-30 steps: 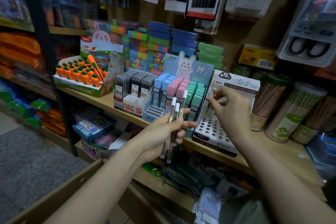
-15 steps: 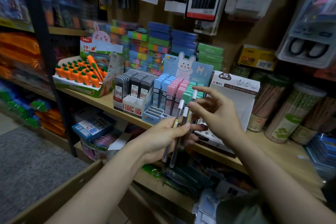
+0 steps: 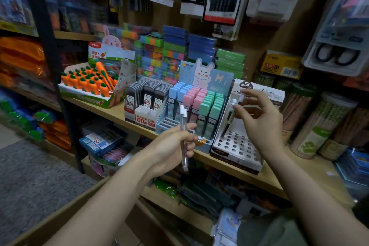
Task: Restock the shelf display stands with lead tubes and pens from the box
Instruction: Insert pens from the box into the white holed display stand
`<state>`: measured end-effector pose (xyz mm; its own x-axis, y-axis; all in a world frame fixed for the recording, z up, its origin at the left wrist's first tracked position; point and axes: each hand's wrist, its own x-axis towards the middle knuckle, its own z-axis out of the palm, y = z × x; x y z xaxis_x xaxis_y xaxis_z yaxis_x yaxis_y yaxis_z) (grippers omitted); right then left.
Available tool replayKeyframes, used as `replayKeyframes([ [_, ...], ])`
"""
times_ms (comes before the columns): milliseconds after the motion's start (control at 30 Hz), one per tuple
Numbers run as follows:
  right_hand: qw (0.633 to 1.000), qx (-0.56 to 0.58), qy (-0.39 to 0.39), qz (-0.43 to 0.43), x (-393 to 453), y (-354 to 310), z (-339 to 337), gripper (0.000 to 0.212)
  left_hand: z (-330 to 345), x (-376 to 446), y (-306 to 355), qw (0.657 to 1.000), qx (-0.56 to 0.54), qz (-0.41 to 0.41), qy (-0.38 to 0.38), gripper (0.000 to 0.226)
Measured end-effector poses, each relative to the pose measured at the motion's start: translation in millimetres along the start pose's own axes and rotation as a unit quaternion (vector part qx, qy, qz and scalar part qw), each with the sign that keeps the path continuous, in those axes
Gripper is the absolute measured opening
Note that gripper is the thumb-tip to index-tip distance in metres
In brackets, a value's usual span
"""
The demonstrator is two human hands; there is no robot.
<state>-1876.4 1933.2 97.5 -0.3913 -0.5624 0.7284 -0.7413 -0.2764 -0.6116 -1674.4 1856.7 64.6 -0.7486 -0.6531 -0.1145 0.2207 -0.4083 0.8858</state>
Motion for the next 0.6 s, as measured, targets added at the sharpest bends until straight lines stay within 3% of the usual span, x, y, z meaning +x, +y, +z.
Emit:
replayKeyframes([
  [233,1.000,-0.018,0.012,-0.012,-0.6,1.9,2.0,0.040,1.6,-7.7,2.6,0.998,-0.002,0.001,-0.069,0.035],
  [467,0.999,-0.045,0.009,-0.013,-2.0,1.8,0.4,0.038,0.9,-2.6,0.9,0.999,0.038,0.013,-0.024,0.047],
  [600,0.995,-0.096,0.008,-0.022,-1.9,-1.3,3.6,0.038,2.8,-7.2,1.4,0.996,0.059,0.017,-0.068,0.038],
])
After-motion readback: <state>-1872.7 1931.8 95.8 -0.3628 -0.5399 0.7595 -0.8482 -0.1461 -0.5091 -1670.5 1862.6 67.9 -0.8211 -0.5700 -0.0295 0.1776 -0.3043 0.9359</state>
